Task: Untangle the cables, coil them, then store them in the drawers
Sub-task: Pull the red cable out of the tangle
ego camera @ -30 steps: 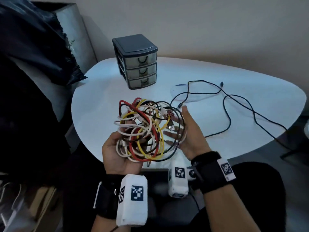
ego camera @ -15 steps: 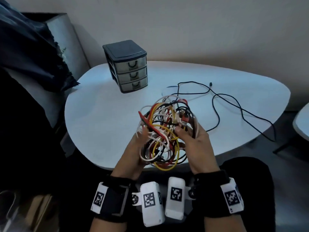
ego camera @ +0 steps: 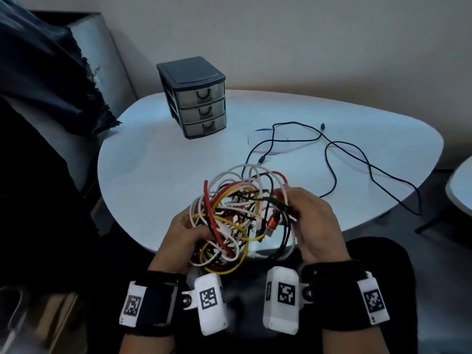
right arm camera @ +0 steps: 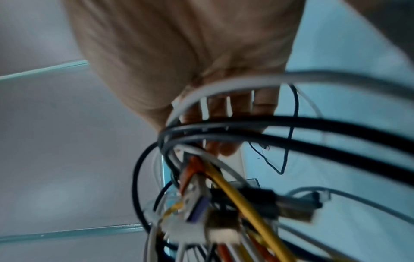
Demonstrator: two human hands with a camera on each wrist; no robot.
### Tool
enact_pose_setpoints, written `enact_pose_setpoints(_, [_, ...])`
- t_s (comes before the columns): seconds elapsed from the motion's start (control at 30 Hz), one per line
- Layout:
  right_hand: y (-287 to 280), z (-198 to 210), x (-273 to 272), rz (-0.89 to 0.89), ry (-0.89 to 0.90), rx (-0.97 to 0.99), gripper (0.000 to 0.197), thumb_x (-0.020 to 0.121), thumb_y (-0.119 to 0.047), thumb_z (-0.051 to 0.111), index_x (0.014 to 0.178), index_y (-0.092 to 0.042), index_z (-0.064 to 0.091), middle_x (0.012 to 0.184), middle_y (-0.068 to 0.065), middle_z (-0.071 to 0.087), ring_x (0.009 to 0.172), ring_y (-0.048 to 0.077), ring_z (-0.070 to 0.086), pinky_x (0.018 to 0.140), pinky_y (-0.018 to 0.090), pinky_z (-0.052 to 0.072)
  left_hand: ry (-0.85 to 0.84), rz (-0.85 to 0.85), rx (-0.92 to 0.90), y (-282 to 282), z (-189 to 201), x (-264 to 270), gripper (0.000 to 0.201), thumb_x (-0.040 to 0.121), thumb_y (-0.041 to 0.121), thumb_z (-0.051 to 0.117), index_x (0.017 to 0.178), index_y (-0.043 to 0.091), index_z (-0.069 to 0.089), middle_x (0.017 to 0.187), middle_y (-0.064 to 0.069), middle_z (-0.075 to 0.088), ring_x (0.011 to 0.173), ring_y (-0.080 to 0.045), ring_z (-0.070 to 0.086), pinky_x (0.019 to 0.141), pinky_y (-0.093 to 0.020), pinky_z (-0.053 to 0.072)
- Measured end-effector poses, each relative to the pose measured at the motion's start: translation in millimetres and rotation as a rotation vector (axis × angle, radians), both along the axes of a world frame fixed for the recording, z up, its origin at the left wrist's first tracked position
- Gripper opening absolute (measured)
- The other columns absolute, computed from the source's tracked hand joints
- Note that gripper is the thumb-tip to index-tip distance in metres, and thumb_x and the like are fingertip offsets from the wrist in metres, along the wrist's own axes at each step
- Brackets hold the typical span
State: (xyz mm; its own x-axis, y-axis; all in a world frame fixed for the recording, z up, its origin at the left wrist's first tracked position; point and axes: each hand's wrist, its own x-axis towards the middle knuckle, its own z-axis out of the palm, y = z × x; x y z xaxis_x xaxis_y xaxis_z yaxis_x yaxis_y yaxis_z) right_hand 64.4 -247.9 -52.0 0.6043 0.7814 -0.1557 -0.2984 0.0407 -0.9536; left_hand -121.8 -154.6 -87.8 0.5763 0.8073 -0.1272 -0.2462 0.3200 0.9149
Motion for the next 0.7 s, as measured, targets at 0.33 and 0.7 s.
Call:
enact_pose_setpoints(0.33, [-10,-4,26,-0.141,-0.048,-0.051,0.017,0.101,-0.012,0.05,0.11,-0.018,0.064,0.066,0.008,0.067,0.05,0.017,0.06,0.05,0.023,0.051,-0.327,0.139,-0.431,-3,1,-11,0.024,0.045,0.021,0.091,0.057,0.008,0.075,0.058,-0.008,0.068,0.05,-0.021,0.067,0.047,-0.026,0.056])
enact_pose_setpoints(0.7, [-1,-41,10,0.157,-0.639,-0.22,0.032,0.1,-0.017,0.054,0.119,-0.04,0.065,0.104,-0.008,0.068,0.087,0.014,0.065,0.083,0.033,0.054,-0.445,-0.105,-0.614,-6,9,15,0.045,0.055,0.018,0.086,0.097,0.005,0.075,0.091,-0.011,0.074,0.08,-0.025,0.071,0.074,-0.034,0.058])
